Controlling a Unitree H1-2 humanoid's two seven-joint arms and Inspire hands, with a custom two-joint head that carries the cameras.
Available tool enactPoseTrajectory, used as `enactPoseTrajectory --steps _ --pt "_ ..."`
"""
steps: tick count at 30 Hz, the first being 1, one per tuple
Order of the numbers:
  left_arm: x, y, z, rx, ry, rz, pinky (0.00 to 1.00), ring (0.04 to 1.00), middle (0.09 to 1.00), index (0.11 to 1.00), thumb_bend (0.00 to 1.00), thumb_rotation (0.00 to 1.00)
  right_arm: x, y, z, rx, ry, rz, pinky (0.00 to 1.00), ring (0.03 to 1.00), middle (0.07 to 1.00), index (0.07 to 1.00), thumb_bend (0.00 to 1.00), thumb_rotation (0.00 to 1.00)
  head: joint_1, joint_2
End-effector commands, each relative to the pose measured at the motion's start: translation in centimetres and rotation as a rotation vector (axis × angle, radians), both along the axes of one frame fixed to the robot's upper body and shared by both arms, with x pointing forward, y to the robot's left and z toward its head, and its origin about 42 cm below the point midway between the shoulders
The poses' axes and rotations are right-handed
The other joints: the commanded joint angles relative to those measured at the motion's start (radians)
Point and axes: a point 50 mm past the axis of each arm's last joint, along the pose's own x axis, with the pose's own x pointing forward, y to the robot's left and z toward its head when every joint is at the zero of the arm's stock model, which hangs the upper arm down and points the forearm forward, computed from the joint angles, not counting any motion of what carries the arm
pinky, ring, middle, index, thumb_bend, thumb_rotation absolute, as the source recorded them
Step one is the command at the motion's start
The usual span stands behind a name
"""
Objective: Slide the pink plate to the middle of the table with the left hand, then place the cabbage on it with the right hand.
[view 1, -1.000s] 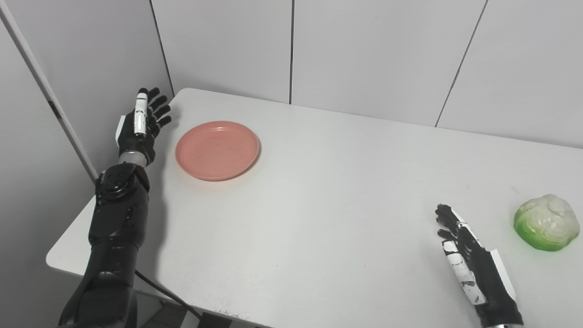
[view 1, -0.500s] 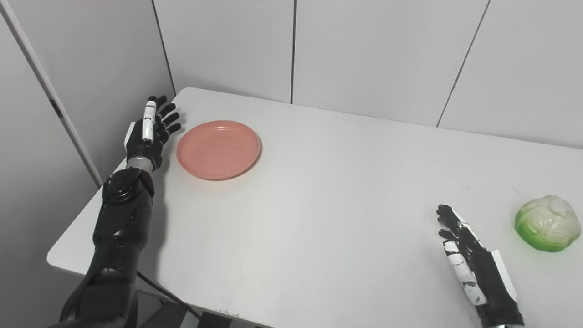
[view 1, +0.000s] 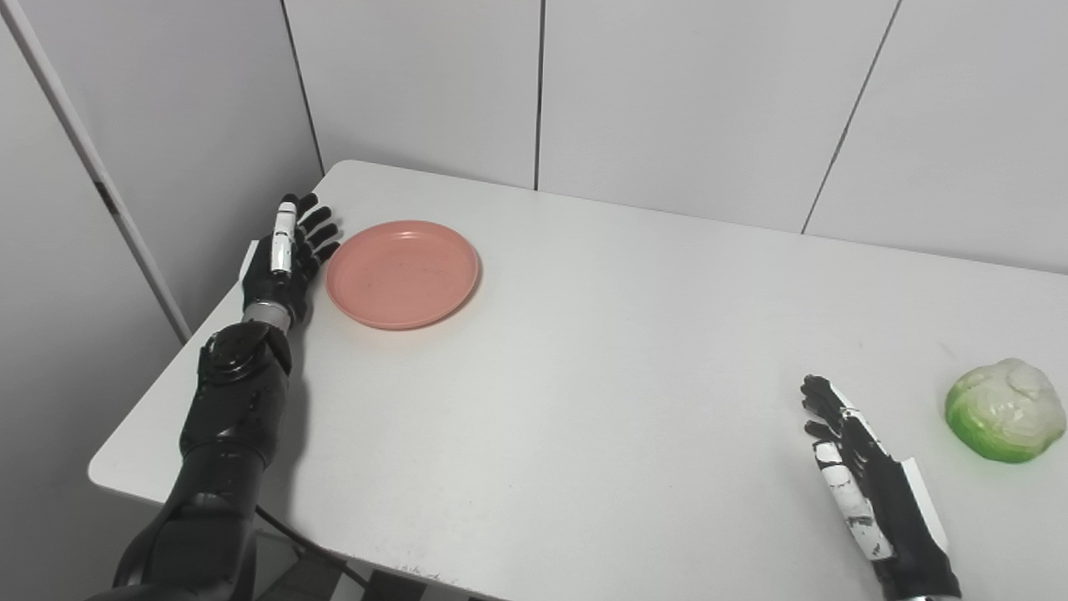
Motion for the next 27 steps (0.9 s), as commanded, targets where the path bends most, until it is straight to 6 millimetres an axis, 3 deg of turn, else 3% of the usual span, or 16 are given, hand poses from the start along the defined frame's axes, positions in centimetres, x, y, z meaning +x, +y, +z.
enactPoseTrajectory --steps 1,11,17,27 --pt "0.6 -0.8 0.8 -0.002 -0.043 -0.034 0.87 0.884 0.891 0.882 0.43 1.0 -0.1 -0.3 -1.5 -0.007 0.059 -0.015 0.84 0.892 0.896 0.888 0.35 1.0 -0.002 0.001" --pt "0.4 -3.9 -0.6 -0.035 -0.002 -0.07 0.85 0.858 0.862 0.849 0.41 1.0 -0.1 -0.1 -1.5 -0.009 0.051 -0.021 0.83 0.882 0.886 0.883 0.35 1.0 -0.012 0.003" --pt "0.4 -5.6 -1.0 -0.05 0.001 -0.143 0.9 0.899 0.904 0.889 0.41 1.0 -0.1 0.1 -1.5 -0.002 0.06 -0.021 0.83 0.885 0.89 0.887 0.35 1.0 -0.02 0.006" --pt "0.3 -7.8 -1.8 -0.04 0.034 -0.199 0.86 0.871 0.878 0.869 0.42 1.0 -0.1 0.4 -1.3 -0.027 0.047 -0.022 0.82 0.875 0.882 0.882 0.35 1.0 -0.046 0.017"
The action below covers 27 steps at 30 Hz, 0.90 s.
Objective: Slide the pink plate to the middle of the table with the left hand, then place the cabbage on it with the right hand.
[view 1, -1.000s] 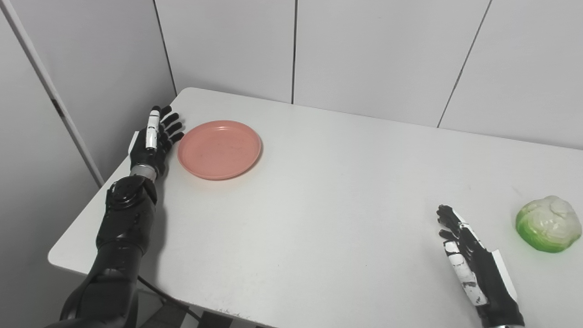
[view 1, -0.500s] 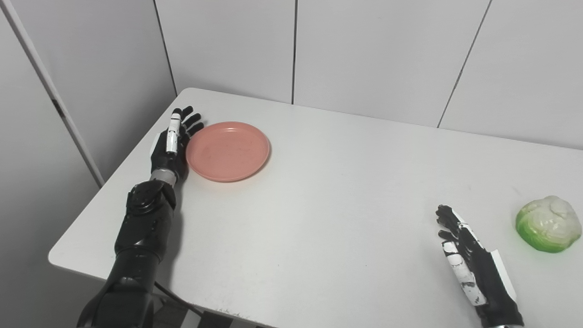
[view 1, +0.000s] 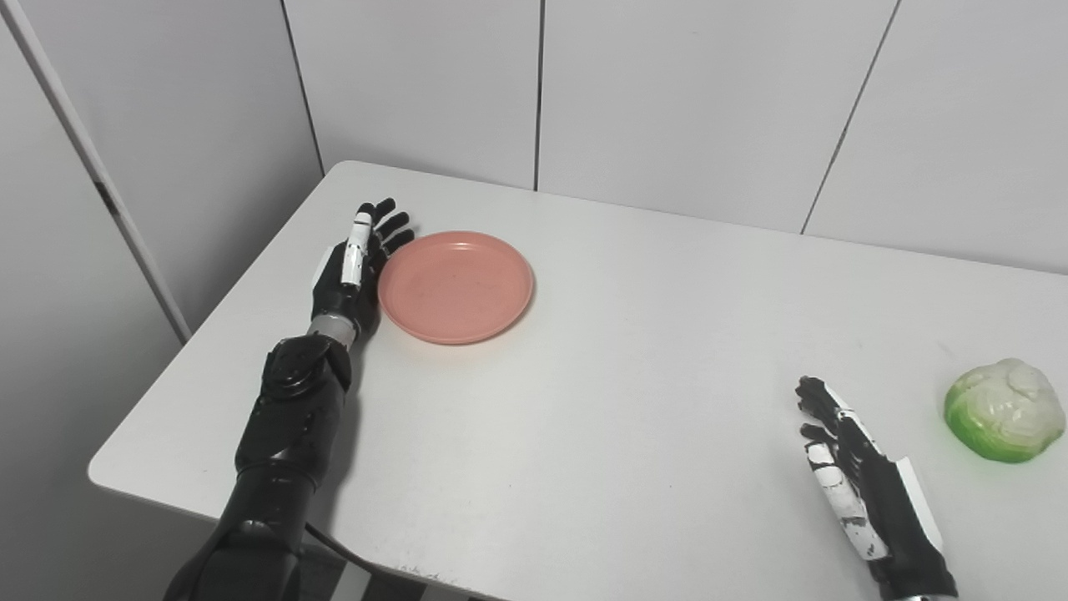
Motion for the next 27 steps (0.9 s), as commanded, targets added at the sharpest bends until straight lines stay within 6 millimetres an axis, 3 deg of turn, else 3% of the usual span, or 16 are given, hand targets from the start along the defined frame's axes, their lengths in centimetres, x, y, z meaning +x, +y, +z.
enactPoseTrajectory --steps 1,18,27 --pt "-0.3 -0.8 -0.9 -0.006 0.049 -0.031 0.86 0.872 0.878 0.869 0.42 1.0 -0.1 0.2 -1.3 0.012 0.056 -0.021 0.82 0.875 0.881 0.882 0.34 1.0 -0.008 0.003" --pt "-1.2 -6.4 -0.9 -0.045 0.067 -0.198 0.9 0.9 0.907 0.892 0.41 1.0 0.0 0.9 -1.1 0.004 0.051 -0.019 0.82 0.877 0.886 0.885 0.36 1.0 -0.068 0.029" --pt "-1.6 -9.2 -0.6 -0.027 0.078 -0.279 0.89 0.897 0.906 0.901 0.4 1.0 0.1 1.7 -1.1 0.015 0.063 -0.018 0.83 0.881 0.888 0.888 0.35 1.0 -0.141 0.046"
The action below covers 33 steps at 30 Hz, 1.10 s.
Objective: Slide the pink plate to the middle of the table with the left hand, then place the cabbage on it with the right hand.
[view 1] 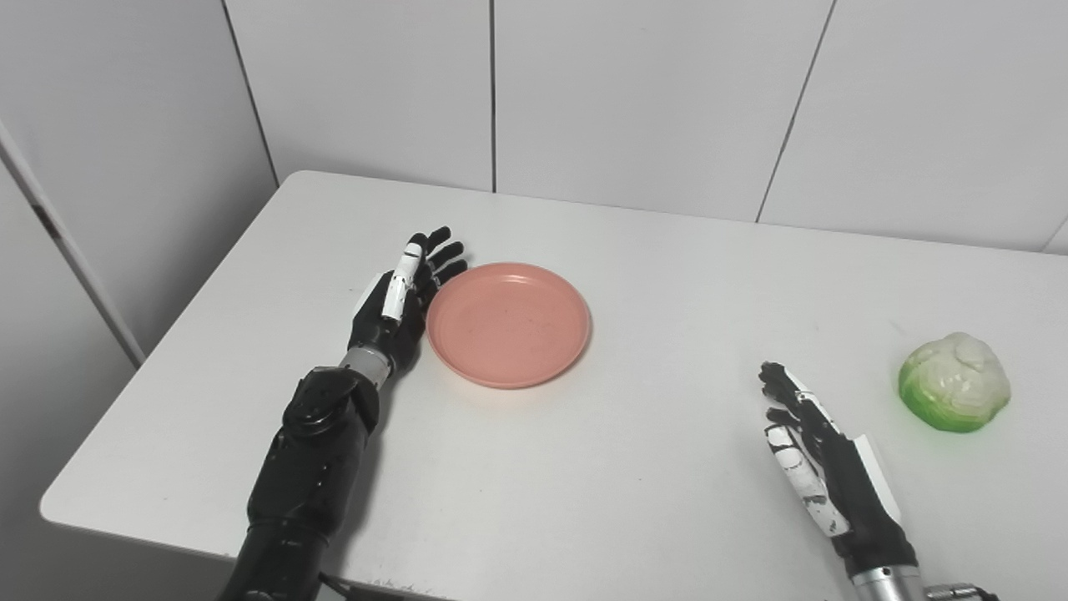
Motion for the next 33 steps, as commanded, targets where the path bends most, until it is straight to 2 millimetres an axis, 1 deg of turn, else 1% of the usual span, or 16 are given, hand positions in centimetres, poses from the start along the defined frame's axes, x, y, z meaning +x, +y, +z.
enactPoseTrajectory --steps 1,6,7,11,17,20,27,33 --pt "-0.4 -1.2 -0.8 0.001 0.05 -0.042 0.9 0.899 0.908 0.905 0.4 1.0 0.0 1.2 -1.0 0.025 0.054 -0.007 0.82 0.879 0.888 0.889 0.34 1.0 -0.004 0.001" --pt "-0.7 -3.1 -1.0 0.0 0.059 -0.073 0.88 0.888 0.897 0.891 0.41 1.0 0.0 1.6 -0.9 0.025 0.06 -0.016 0.82 0.88 0.888 0.888 0.32 1.0 -0.039 0.01" --pt "-0.9 -3.5 -1.0 -0.005 0.06 -0.08 0.88 0.893 0.901 0.894 0.41 1.0 0.0 1.7 -0.9 0.025 0.063 -0.017 0.82 0.88 0.889 0.889 0.32 1.0 -0.055 0.013" --pt "-1.5 -5.2 -1.2 -0.014 0.068 -0.116 0.89 0.893 0.903 0.892 0.41 1.0 0.0 2.0 -0.7 0.031 0.068 -0.016 0.83 0.886 0.893 0.893 0.3 1.0 -0.08 0.018" --pt "-2.4 -6.8 -1.5 -0.01 0.061 -0.173 0.88 0.894 0.906 0.895 0.43 1.0 -0.1 2.5 -0.4 0.016 0.066 -0.026 0.83 0.882 0.888 0.89 0.28 1.0 -0.115 0.027" --pt "-2.9 -7.7 -1.6 -0.014 0.06 -0.194 0.89 0.895 0.907 0.896 0.43 1.0 -0.1 2.6 -0.5 0.02 0.065 -0.026 0.83 0.884 0.889 0.891 0.3 1.0 -0.133 0.034" --pt "-3.9 -8.7 -1.7 -0.034 0.049 -0.223 0.89 0.897 0.909 0.902 0.43 1.0 -0.1 2.9 -0.5 0.019 0.058 -0.021 0.84 0.889 0.895 0.895 0.33 1.0 -0.174 0.046" --pt "-4.7 -8.9 -1.6 -0.037 0.051 -0.24 0.88 0.891 0.908 0.903 0.44 1.0 -0.3 3.1 -0.2 0.02 0.058 -0.023 0.84 0.892 0.898 0.898 0.3 1.0 -0.196 0.054"
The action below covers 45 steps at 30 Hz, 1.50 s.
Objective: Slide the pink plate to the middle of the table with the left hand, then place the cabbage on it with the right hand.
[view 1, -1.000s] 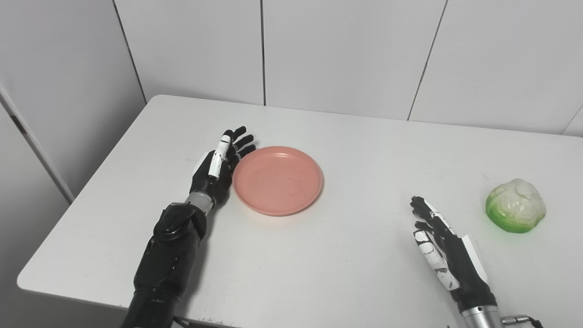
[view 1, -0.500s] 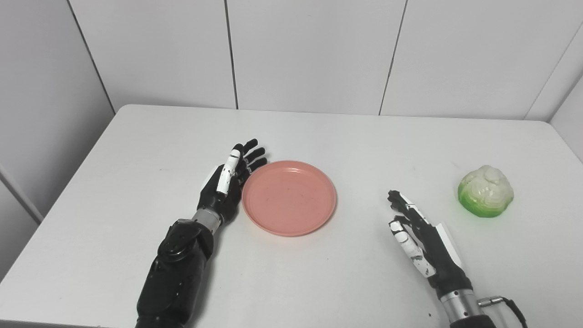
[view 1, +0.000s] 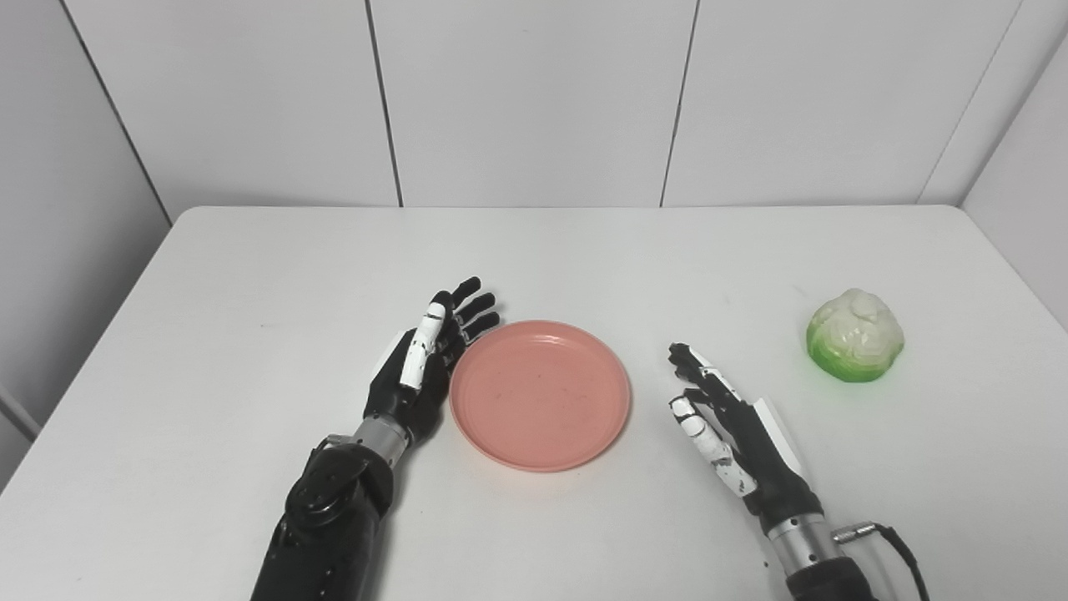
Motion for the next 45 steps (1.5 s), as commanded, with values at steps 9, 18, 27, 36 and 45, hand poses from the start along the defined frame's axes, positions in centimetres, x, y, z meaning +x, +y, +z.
enactPoseTrajectory --steps 9,18,27,36,45 --pt "-1.0 0.0 -1.6 0.012 0.077 -0.025 0.89 0.9 0.914 0.906 0.45 1.0 -0.3 1.5 -0.2 0.048 0.017 0.0 0.84 0.894 0.899 0.901 0.29 1.0 -0.036 -0.004" --pt "-1.0 0.3 -2.4 0.004 0.09 -0.017 0.89 0.899 0.913 0.903 0.44 1.0 0.0 1.1 0.7 0.017 -0.024 -0.027 0.84 0.885 0.886 0.89 0.31 1.0 -0.052 -0.007" --pt "-1.0 0.9 -3.2 -0.009 0.095 -0.01 0.88 0.897 0.91 0.898 0.45 1.0 0.1 1.1 2.0 0.035 -0.084 -0.062 0.82 0.876 0.88 0.879 0.33 1.0 -0.088 -0.057" --pt "-1.2 0.9 -4.3 -0.017 0.096 -0.009 0.87 0.885 0.901 0.887 0.46 1.0 0.1 -0.2 4.6 0.022 -0.161 -0.1 0.79 0.862 0.87 0.874 0.34 1.0 -0.099 -0.09" --pt "-0.8 1.2 -4.1 -0.014 0.087 -0.009 0.87 0.884 0.898 0.885 0.45 1.0 1.3 -1.8 9.0 0.011 -0.248 -0.137 0.78 0.854 0.867 0.878 0.4 1.0 -0.15 -0.072"
